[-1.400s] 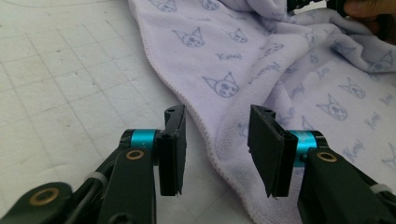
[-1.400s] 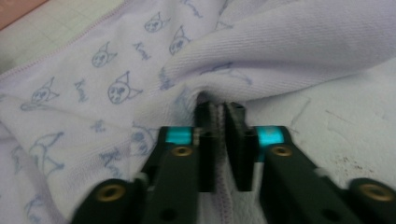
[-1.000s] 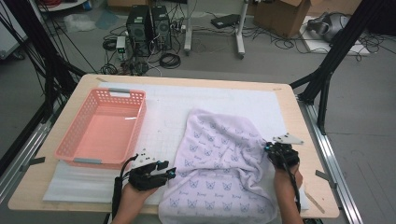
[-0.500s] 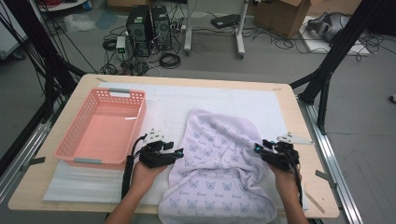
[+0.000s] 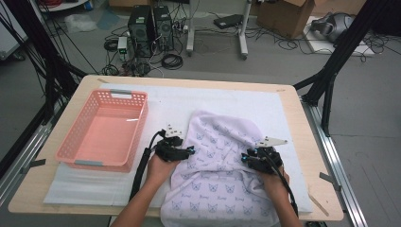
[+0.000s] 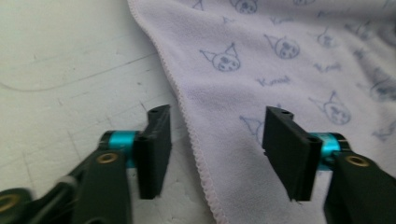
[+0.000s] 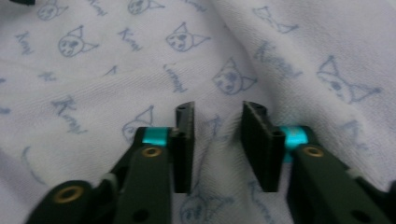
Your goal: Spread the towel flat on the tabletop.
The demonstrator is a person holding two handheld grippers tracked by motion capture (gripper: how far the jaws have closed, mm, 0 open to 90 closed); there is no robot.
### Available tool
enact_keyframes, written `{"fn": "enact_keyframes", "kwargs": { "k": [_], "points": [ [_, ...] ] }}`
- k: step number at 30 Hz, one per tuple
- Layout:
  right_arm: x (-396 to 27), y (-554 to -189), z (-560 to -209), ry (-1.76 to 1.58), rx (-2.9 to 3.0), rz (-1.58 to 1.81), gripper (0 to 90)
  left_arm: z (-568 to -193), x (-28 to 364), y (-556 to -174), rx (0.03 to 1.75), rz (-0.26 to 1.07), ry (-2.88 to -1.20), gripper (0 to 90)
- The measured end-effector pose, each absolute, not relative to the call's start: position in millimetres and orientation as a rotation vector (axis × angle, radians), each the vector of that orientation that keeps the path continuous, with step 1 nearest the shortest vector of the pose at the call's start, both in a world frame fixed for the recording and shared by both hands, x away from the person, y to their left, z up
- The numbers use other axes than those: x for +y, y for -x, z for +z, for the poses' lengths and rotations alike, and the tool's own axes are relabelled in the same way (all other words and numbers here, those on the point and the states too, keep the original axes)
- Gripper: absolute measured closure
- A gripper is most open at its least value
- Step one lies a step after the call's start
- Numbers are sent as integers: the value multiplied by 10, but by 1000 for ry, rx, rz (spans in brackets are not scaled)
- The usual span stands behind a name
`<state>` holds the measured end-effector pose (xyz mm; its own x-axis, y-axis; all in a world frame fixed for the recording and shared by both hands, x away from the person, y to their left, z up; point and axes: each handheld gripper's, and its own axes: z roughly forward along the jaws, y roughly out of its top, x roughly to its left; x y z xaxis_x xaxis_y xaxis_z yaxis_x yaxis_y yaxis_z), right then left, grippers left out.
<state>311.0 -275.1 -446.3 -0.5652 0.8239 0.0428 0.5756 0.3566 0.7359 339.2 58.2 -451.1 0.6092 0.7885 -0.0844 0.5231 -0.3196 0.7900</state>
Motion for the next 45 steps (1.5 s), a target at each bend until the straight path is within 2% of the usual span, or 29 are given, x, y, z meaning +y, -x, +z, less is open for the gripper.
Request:
{"fn": "enact_keyframes", "kwargs": {
  "k": [1, 3, 7, 9, 17, 20, 22, 24, 27, 34, 45],
  "points": [
    [-2757, -3116, -4464, -1227, 2285, 1033, 767, -4506, 580, -3380, 1012, 424, -2022, 584],
    [-2755, -3115, -4466, -1232, 2284, 1044, 832, -4489, 604, -3378, 1011, 348, -2024, 867],
    [-2772, -3075, -4448, -1246, 2315, 1067, 854, -4448, 629, -3304, 1005, 309, -2056, 872],
    [-2787, -3030, -4434, -1223, 2347, 1071, 855, -4449, 706, -3198, 1008, 269, -2021, 872],
    [-2896, -2663, -4380, -1152, 2447, 1180, 855, -4513, 992, -2756, 983, 167, -1962, 869],
    [-2892, -2586, -4372, -1111, 2475, 1174, 817, -4504, 983, -2721, 965, 155, -1960, 847],
    [-2908, -2578, -4361, -1114, 2424, 1210, 634, -4496, 974, -2788, 978, 138, -1949, 752],
    [-2961, -2575, -4330, -1126, 2351, 1304, 596, -4473, 961, -2881, 999, 138, -1918, 620],
    [-3044, -2564, -4267, -1141, 2250, 1323, 586, -4424, 941, -3039, 1029, 164, -1846, 523],
    [-3230, -2545, -4212, -1180, 2171, 1340, 597, -4348, 834, -3450, 1086, 199, -1795, 496],
    [-3399, -2605, -4250, -1232, 2128, 1315, 588, -4366, 599, -4065, 1169, 267, -1833, 456]
  ]
}}
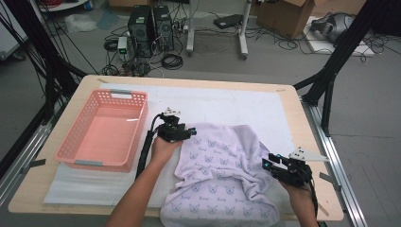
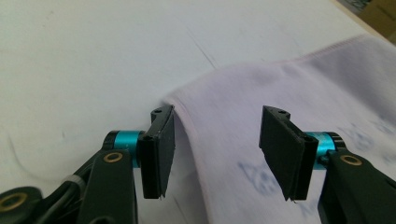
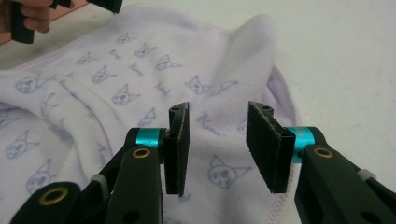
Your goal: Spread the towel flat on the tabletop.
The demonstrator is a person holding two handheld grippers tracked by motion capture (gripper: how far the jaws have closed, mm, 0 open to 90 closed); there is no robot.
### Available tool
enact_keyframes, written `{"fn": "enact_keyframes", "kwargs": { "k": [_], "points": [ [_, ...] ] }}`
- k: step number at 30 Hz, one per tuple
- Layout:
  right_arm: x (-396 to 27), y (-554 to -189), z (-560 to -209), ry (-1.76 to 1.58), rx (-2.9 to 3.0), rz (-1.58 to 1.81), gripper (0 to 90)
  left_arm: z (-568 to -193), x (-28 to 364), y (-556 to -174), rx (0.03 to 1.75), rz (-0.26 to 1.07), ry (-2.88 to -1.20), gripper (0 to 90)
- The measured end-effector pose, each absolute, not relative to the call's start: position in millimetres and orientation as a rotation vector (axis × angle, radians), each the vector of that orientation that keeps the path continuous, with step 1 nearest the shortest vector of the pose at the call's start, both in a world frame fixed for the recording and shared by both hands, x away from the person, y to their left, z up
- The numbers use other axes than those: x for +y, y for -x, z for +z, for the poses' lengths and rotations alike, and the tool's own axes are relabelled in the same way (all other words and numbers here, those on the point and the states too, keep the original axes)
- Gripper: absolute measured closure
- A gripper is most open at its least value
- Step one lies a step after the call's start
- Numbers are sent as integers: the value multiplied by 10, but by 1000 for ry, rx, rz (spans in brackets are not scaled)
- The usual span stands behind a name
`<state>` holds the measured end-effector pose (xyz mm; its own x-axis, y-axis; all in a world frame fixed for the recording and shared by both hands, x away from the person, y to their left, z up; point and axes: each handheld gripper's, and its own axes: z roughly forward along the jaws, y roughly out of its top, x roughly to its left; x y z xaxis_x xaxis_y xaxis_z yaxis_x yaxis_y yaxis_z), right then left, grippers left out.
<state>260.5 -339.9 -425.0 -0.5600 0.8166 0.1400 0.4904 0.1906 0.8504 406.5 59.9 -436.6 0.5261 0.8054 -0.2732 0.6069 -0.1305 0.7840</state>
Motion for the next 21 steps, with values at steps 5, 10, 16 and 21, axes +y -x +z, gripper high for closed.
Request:
{"fn": "enact_keyframes", "kwargs": {
  "k": [5, 10, 16, 21],
  "points": [
    [-3443, -2633, -4282, -1249, 2132, 1298, 589, -4507, 583, -4225, 1274, 247, -1748, 476],
    [-3457, -2687, -4295, -1266, 2116, 1295, 590, -4538, 538, -4213, 1228, 280, -1800, 608],
    [-3416, -2822, -4294, -1285, 2118, 1280, 590, -4478, 533, -4150, 1197, 356, -1895, 853],
    [-3442, -3063, -4261, -1330, 2075, 1204, 563, -4342, 735, -4126, 1245, 435, -1843, 853]
  ]
}}
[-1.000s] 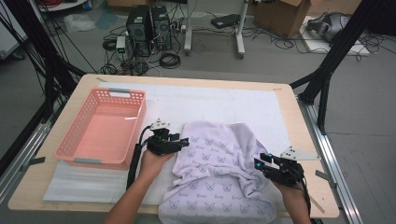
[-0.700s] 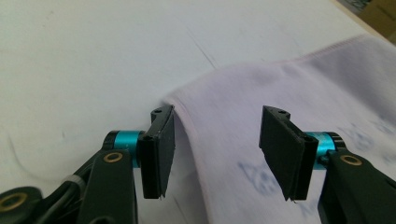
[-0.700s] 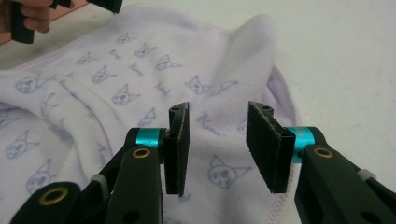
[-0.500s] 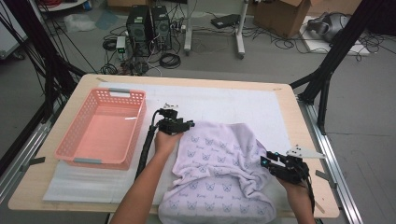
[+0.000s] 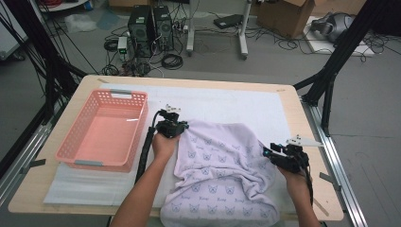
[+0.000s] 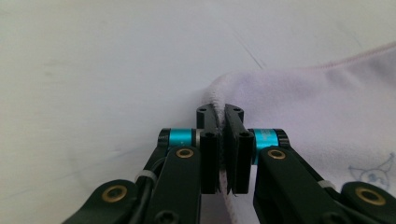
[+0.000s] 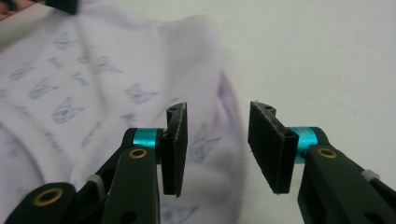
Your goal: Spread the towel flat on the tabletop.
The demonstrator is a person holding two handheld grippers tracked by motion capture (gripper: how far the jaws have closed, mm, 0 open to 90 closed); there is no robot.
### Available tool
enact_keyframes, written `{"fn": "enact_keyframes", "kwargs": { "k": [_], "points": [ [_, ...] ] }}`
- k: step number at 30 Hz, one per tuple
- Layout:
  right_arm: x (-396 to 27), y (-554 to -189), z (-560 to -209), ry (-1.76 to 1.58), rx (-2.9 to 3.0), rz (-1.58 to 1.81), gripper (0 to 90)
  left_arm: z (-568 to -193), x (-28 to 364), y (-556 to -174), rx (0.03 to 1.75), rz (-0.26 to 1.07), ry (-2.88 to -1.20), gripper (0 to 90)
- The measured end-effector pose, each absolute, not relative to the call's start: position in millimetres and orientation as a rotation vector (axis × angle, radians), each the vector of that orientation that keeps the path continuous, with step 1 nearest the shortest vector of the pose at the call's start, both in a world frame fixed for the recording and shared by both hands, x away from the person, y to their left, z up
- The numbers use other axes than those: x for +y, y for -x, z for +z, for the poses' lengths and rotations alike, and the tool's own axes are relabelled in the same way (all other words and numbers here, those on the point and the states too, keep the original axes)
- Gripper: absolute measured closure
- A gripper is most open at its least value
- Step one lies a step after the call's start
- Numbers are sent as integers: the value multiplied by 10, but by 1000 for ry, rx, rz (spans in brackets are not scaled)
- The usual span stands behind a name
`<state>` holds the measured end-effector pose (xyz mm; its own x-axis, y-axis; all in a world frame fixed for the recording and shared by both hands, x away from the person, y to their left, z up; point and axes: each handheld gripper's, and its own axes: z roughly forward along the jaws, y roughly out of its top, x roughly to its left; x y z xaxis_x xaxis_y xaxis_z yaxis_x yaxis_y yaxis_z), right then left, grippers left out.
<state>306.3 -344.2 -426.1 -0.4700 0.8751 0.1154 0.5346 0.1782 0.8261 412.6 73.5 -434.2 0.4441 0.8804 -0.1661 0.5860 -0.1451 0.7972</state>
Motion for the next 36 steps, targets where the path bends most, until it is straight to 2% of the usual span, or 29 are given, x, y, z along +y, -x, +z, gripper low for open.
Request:
{"fn": "enact_keyframes", "kwargs": {
  "k": [5, 7, 10, 13, 15, 17, 18, 20, 21, 22, 23, 25, 27, 30, 33, 36],
  "points": [
    [-3445, -3339, -4219, -1380, 2044, 1176, 553, -4309, 943, -4044, 1310, 458, -1812, 842],
    [-3424, -3442, -4218, -1386, 2054, 1157, 551, -4348, 998, -4004, 1336, 419, -1779, 821],
    [-3358, -3564, -4239, -1384, 2080, 1152, 547, -4386, 990, -3999, 1306, 396, -1826, 751],
    [-3259, -3658, -4289, -1384, 2132, 1132, 546, -4413, 935, -4019, 1288, 348, -1825, 612],
    [-3214, -3726, -4351, -1393, 2152, 1089, 552, -4444, 882, -4029, 1295, 339, -1834, 565],
    [-3194, -3799, -4415, -1415, 2162, 1065, 553, -4475, 838, -4034, 1296, 335, -1841, 558],
    [-3184, -3830, -4438, -1422, 2166, 1067, 556, -4474, 818, -4030, 1285, 356, -1853, 561],
    [-3157, -3886, -4469, -1415, 2176, 1063, 572, -4483, 780, -4021, 1256, 395, -1891, 696],
    [-3146, -3904, -4470, -1402, 2178, 1065, 621, -4483, 771, -4021, 1244, 400, -1898, 781],
    [-3137, -3921, -4469, -1387, 2194, 1077, 713, -4484, 768, -4029, 1258, 390, -1888, 840],
    [-3121, -3934, -4464, -1370, 2220, 1090, 815, -4476, 773, -4033, 1261, 392, -1888, 847],
    [-3083, -3958, -4419, -1304, 2262, 1031, 871, -4417, 799, -4032, 1264, 447, -1822, 857],
    [-3109, -3980, -4338, -1289, 2213, 990, 887, -4329, 867, -4040, 1275, 467, -1735, 860],
    [-3297, -4002, -4210, -1363, 2019, 1099, 892, -4196, 913, -4054, 1250, 497, -1669, 861],
    [-3414, -4035, -4114, -1406, 1891, 1121, 898, -4090, 939, -4080, 1234, 578, -1613, 861],
    [-3553, -4070, -4029, -1477, 1752, 1228, 899, -4125, 950, -4148, 1258, 542, -1591, 849]
  ]
}}
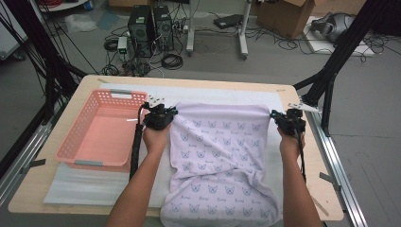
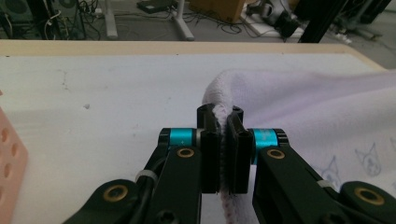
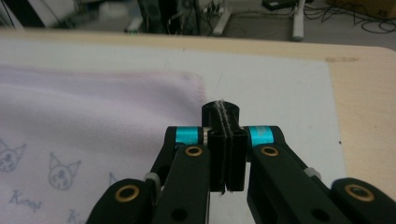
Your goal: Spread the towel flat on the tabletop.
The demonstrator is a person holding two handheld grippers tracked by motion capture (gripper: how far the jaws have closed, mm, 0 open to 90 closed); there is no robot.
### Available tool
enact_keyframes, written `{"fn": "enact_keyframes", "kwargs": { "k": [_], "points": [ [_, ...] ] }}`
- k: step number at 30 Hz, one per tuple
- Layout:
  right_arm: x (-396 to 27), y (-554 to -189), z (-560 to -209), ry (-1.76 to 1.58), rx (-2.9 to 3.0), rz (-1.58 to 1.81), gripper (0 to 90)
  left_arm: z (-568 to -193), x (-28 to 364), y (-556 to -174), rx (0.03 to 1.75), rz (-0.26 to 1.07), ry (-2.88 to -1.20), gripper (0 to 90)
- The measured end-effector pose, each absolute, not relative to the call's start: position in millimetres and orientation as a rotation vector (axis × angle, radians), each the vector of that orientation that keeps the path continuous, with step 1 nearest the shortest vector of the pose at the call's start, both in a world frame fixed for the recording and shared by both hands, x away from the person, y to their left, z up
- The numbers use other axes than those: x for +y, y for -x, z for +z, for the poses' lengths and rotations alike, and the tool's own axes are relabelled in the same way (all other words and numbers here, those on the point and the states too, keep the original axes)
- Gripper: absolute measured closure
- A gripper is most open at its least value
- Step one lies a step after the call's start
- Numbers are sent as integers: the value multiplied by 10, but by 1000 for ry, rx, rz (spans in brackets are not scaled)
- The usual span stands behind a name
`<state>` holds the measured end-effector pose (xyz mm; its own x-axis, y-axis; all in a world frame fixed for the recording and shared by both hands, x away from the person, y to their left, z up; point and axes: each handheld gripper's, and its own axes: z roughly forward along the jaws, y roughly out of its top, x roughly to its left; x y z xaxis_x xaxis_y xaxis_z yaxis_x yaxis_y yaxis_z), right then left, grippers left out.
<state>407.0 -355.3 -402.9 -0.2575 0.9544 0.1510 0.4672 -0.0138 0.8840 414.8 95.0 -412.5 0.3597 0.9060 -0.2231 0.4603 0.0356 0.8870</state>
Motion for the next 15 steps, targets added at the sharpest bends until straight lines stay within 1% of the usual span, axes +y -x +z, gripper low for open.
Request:
{"fn": "enact_keyframes", "kwargs": {
  "k": [1, 2, 3, 4, 5, 7, 9, 13, 15],
  "points": [
    [-3553, -4074, -4027, -1488, 1742, 1258, 893, -4153, 936, -4159, 1268, 532, -1610, 821],
    [-3546, -4082, -4036, -1486, 1759, 1255, 890, -4197, 920, -4176, 1287, 496, -1635, 730],
    [-3523, -4090, -4053, -1480, 1782, 1214, 855, -4251, 920, -4199, 1319, 441, -1661, 622],
    [-3507, -4105, -4083, -1485, 1809, 1168, 747, -4286, 917, -4206, 1333, 408, -1682, 548],
    [-3499, -4115, -4110, -1522, 1814, 1157, 673, -4314, 910, -4199, 1330, 403, -1705, 531],
    [-3508, -4120, -4153, -1556, 1827, 1160, 625, -4348, 900, -4170, 1314, 388, -1728, 516],
    [-3491, -4119, -4161, -1555, 1873, 1153, 602, -4374, 903, -4130, 1297, 348, -1760, 508],
    [-3403, -4059, -4113, -1467, 2005, 1104, 579, -4425, 949, -4038, 1277, 355, -1807, 488],
    [-3372, -4003, -4087, -1435, 2028, 1099, 575, -4450, 956, -4014, 1275, 321, -1857, 451]
  ]
}}
